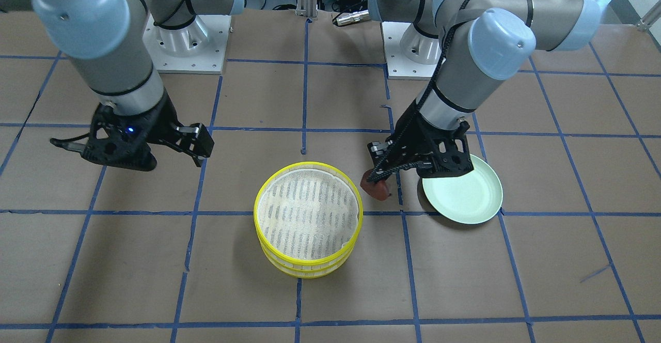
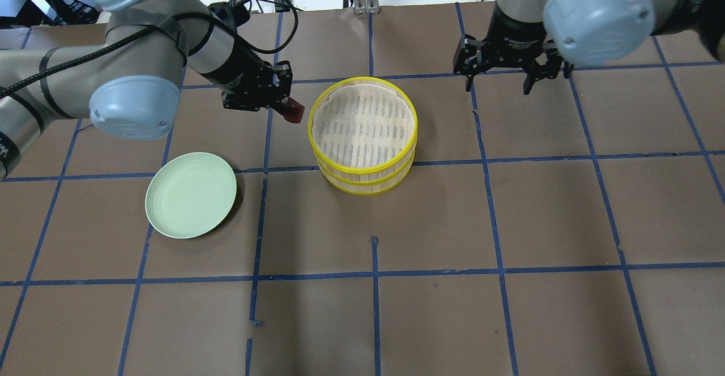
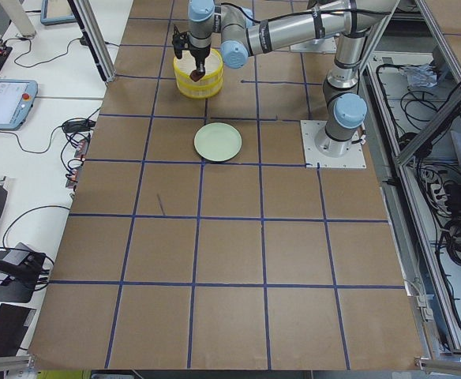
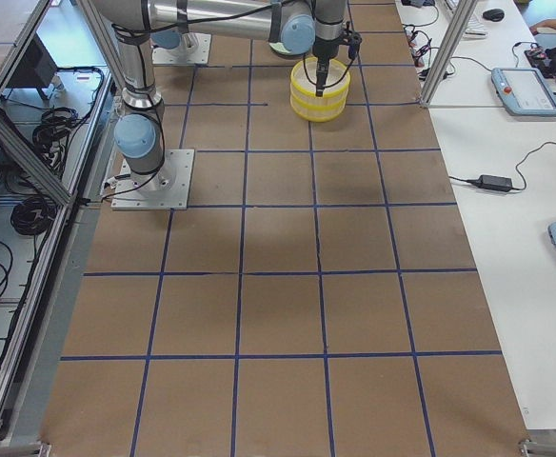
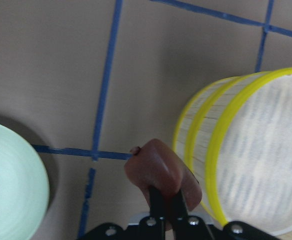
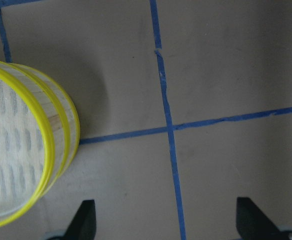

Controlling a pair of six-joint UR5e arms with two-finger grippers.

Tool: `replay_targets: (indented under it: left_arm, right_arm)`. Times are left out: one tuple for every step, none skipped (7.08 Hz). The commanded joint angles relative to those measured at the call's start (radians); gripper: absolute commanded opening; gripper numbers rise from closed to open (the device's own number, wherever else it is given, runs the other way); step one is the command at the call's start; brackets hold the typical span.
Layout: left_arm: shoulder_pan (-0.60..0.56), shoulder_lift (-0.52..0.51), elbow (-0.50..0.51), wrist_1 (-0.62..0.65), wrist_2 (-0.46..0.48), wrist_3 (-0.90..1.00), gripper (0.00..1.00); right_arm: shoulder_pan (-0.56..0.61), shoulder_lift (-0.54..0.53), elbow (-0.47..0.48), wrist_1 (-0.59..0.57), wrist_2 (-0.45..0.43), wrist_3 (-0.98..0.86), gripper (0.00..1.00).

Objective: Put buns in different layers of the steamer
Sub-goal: 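Release brown bun into top tier with left gripper while right gripper withdraws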

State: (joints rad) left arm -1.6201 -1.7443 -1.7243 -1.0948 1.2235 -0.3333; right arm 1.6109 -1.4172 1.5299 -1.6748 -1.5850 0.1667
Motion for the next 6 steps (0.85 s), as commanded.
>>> replay_targets:
  left_arm:
    - [-0.094,-0.094,0.005,0.247,-0.108,-0.231,0.09]
    - [-0.116,-0.134,0.005,0.338,-0.102,-0.274,0.43]
    - [-0.116,-0.144,0.003,0.346,-0.095,-0.27,0.58]
    - [-0.116,-0.143,0.003,0.346,-0.095,-0.276,0.83]
    - [-0.116,-0.136,0.003,0.345,-0.09,-0.271,0.85]
    - [-0.116,-0.114,0.005,0.34,-0.052,-0.239,0.87]
  right_arm:
    - [-0.025,-0.118,-0.002,0.107,0.006,-0.061,1.0]
    - [-0.023,-0.117,-0.001,0.096,0.008,-0.067,1.0]
    - [-0.028,-0.117,0.003,0.093,0.008,-0.072,1.0]
    - [-0.028,-0.117,0.0,0.093,0.007,-0.072,1.0]
    - [-0.028,-0.117,0.003,0.093,0.003,-0.072,1.0]
    - [-0.028,-0.117,0.0,0.095,0.002,-0.07,1.0]
